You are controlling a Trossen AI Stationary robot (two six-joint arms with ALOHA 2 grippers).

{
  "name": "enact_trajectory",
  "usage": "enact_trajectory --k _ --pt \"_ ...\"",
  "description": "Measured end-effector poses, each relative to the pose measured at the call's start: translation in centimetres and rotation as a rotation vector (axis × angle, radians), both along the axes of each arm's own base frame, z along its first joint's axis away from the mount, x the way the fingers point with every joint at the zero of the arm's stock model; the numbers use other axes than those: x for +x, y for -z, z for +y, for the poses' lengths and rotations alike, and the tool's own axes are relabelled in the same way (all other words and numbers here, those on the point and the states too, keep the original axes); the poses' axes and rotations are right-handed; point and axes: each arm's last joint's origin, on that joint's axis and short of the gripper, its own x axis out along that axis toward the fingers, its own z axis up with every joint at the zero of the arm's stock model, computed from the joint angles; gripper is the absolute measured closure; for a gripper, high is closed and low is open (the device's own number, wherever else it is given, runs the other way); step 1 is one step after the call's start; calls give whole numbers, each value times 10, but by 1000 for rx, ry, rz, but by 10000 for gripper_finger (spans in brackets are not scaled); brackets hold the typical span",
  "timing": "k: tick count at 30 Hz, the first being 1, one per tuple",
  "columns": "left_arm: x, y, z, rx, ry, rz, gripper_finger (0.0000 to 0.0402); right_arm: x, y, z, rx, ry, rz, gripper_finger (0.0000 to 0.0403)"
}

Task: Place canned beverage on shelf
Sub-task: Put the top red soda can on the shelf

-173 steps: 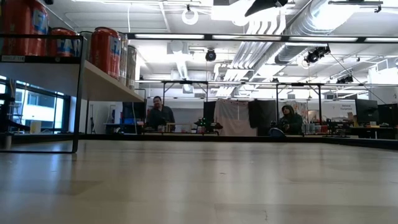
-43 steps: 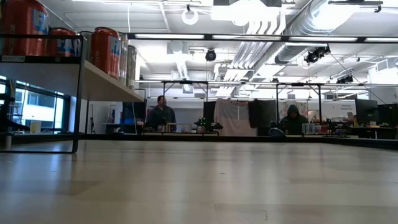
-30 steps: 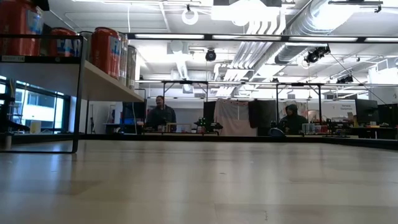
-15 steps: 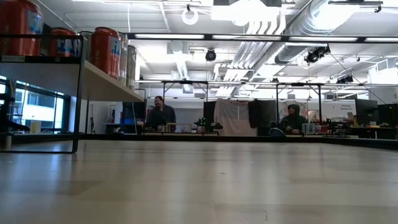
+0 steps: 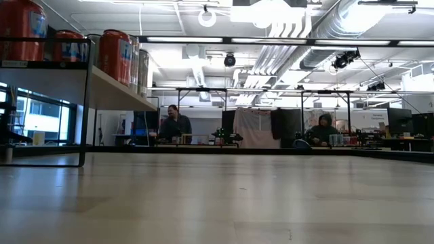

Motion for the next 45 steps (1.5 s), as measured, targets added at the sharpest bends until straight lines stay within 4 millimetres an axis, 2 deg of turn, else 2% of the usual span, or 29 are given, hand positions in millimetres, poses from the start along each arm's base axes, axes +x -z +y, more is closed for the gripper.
enact_trajectory --k 3,17,32,35,40,45 --pt "2 6 -1 -16 16 31 401 0 0 0 21 7 -13 11" --pt "-7 3 3 11 -31 -31 401 0 1 0 23 4 -11 11" --pt "-43 0 13 43 27 -148 402 0 1 0 24 5 -11 11" --pt "-40 5 12 35 17 -127 401 0 1 0 24 5 -11 11" --pt "-23 19 7 38 39 -42 402 0 1 0 24 5 -11 11" --pt "-19 20 6 57 63 -38 402 0 1 0 24 5 -12 11"
